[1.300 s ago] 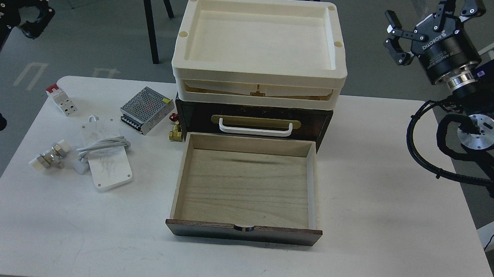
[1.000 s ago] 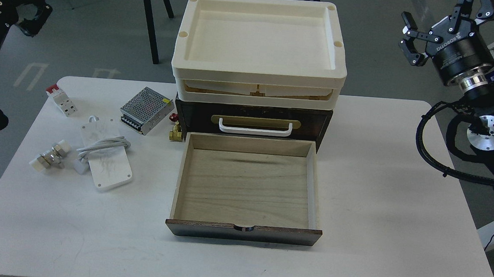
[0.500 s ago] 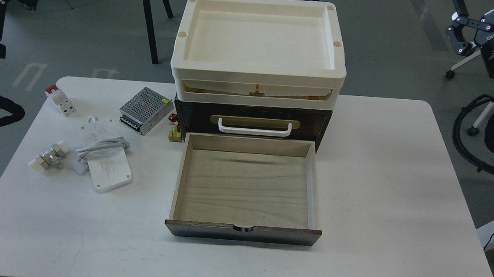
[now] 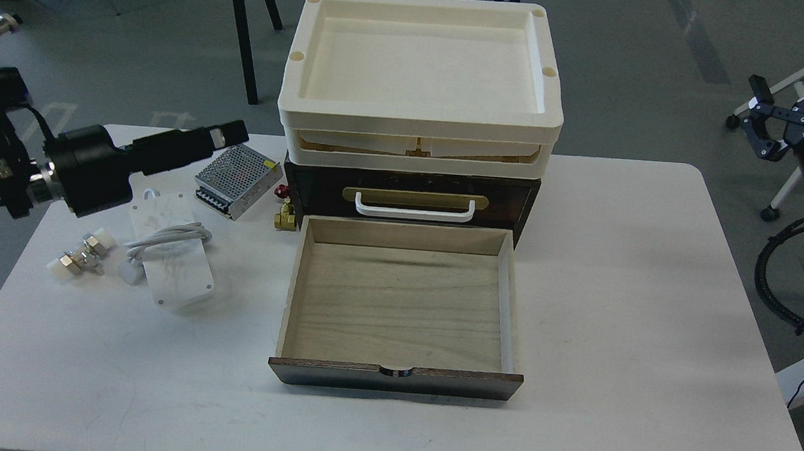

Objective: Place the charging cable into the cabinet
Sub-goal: 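Lower the left gripper onto the white charger with coiled cable, then close the left gripper on the charger cable and lift it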

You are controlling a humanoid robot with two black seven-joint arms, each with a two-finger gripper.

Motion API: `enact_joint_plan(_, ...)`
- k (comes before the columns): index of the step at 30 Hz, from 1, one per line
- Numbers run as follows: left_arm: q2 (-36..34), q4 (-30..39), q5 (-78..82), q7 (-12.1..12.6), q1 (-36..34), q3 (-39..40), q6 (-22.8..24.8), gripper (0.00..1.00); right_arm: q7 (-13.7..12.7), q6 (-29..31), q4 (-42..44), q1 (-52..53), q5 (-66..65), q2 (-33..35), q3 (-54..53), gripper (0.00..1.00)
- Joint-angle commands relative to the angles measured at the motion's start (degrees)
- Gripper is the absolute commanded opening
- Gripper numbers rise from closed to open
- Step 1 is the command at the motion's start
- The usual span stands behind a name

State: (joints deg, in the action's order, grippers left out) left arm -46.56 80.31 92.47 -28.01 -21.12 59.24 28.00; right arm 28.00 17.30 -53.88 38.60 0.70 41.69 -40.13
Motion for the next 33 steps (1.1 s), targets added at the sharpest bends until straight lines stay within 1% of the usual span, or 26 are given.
enact_joint_plan(1,0.86,-7.68,32.53,0.01,-0.24,-5.71,0.0,0.99,0.0,0.01,0.0,-0.11,0.0,0.15,-0.04,1.0)
enact_joint_plan(4,1.12,-15.34,32.53,0.01,-0.5,-7.3,-0.14,0.99,0.0,0.01,0.09,-0.19,0.0,0.15,-0.04,1.0)
enact_joint_plan(6,2.09,-19.65,32.53,0.01,-1.72,-9.83,-3.21,0.99,0.0,0.01,0.0,-0.37,0.0,0.06,-0.04,1.0)
enact_joint_plan(8,3.14,-23.26,32.53,0.01,-4.97,-13.35,-6.1,0.99,0.0,0.01,0.09,-0.37,0.0,0.06,0.05,1.0)
enact_joint_plan(10,3.23,-25.11,32.53,0.01,-6.74,-14.59,-8.22,0.99,0.0,-0.08,0.0,-0.46,0.0,0.06,0.05,1.0)
enact_joint_plan(14,3.23,-27.57,32.53,0.01,-7.44,-14.86,-10.77,0.99,0.0,0.01,0.18,-0.55,0.0,0.06,-0.04,1.0)
enact_joint_plan(18,4.72,-30.21,32.53,0.01,-7.97,-17.31,-11.74,0.98,0.0,0.01,0.18,-0.72,0.0,0.06,-0.04,1.0)
enact_joint_plan(21,6.66,-31.97,32.53,0.01,-9.03,-19.77,-12.27,0.94,0.0,0.01,0.35,-0.72,0.0,0.06,-0.04,1.0)
enact_joint_plan(23,7.71,-33.02,32.53,0.01,-9.11,-20.74,-13.76,0.88,0.0,0.01,0.44,-0.81,0.0,0.06,-0.04,1.0)
enact_joint_plan(26,9.03,-35.39,32.53,0.01,-9.2,-20.83,-15.52,0.87,0.0,0.01,0.44,-1.34,0.0,0.06,-0.04,1.0)
enact_joint_plan(29,10.26,-38.21,32.53,0.01,-10.34,-21.8,-16.57,0.78,0.0,0.01,0.44,-1.78,0.0,0.06,-0.04,1.0)
enact_joint_plan(31,10.27,-38.56,32.53,0.01,-10.7,-22.59,-18.06,0.7,0.0,0.01,0.44,-2.13,0.0,0.06,-0.04,1.0)
enact_joint_plan(33,10.18,-38.65,32.53,0.01,-10.61,-23.03,-18.69,0.66,0.0,-0.08,0.53,-2.57,0.0,0.06,-0.04,1.0)
